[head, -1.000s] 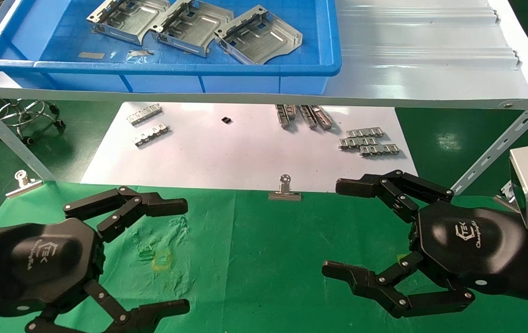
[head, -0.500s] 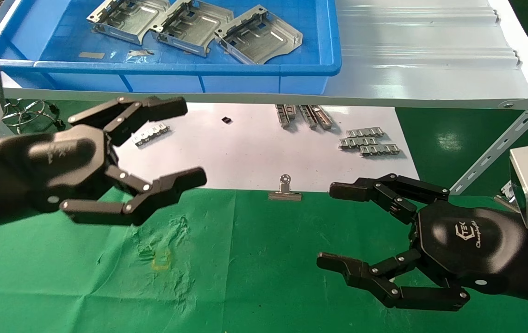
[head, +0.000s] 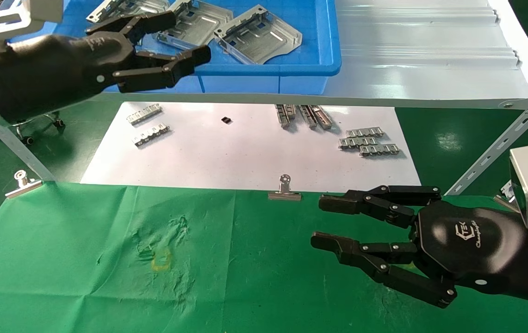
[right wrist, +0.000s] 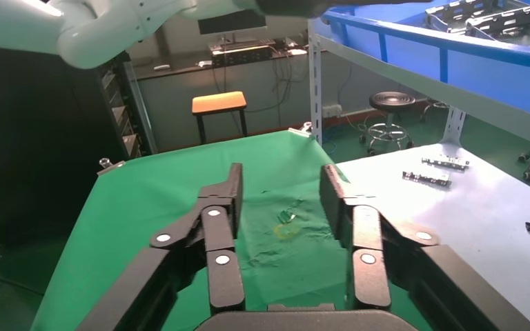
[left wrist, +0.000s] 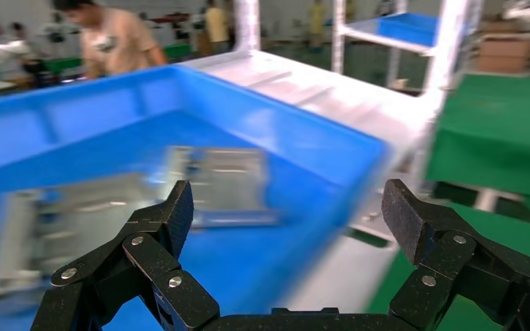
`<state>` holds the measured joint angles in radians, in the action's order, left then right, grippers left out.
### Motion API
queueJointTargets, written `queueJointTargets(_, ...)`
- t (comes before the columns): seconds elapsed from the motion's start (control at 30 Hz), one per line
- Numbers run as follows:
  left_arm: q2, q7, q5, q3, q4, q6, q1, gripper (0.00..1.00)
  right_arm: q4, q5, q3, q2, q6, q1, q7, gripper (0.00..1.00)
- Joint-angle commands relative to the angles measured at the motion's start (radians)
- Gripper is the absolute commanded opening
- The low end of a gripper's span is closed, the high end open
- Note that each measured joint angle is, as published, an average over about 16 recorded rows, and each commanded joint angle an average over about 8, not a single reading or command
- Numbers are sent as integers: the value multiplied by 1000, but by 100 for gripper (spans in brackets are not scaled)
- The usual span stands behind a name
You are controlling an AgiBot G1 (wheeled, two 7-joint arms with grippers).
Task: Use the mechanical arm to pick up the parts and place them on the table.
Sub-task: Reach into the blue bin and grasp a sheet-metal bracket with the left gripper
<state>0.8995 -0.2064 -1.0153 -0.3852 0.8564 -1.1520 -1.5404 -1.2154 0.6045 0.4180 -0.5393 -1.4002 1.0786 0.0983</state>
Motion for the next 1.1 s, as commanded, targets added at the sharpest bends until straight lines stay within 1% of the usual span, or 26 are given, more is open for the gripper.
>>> queueJointTargets(0.03,21,3,-33,-12,-53,26,-45,100,0,0,0,0,0,0,0,0)
queueJointTargets(0.37,89,28,-180,-72,-372,139,-256,100,0,0,0,0,0,0,0,0)
queueJointTargets(0.67,144,94,-245,-98,-600,213,-392,100,0,0,0,0,0,0,0,0)
queueJointTargets(0.7,150,100,-251,-101,-619,218,-402,97,0,0,0,0,0,0,0,0)
queueJointTargets(0.77,162,113,-262,-107,-655,231,-419,81,0,0,0,0,0,0,0,0)
queueJointTargets(0.93,188,150,-275,-114,-724,272,-446,18,0,0,0,0,0,0,0,0)
queueJointTargets(0.97,193,158,-276,-114,-734,282,-450,9,0,0,0,0,0,0,0,0)
queueJointTargets(1.03,201,176,-276,-113,-751,298,-454,0,0,0,0,0,0,0,0,0)
queueJointTargets(1.1,207,192,-275,-111,-766,311,-457,0,0,0,0,0,0,0,0,0)
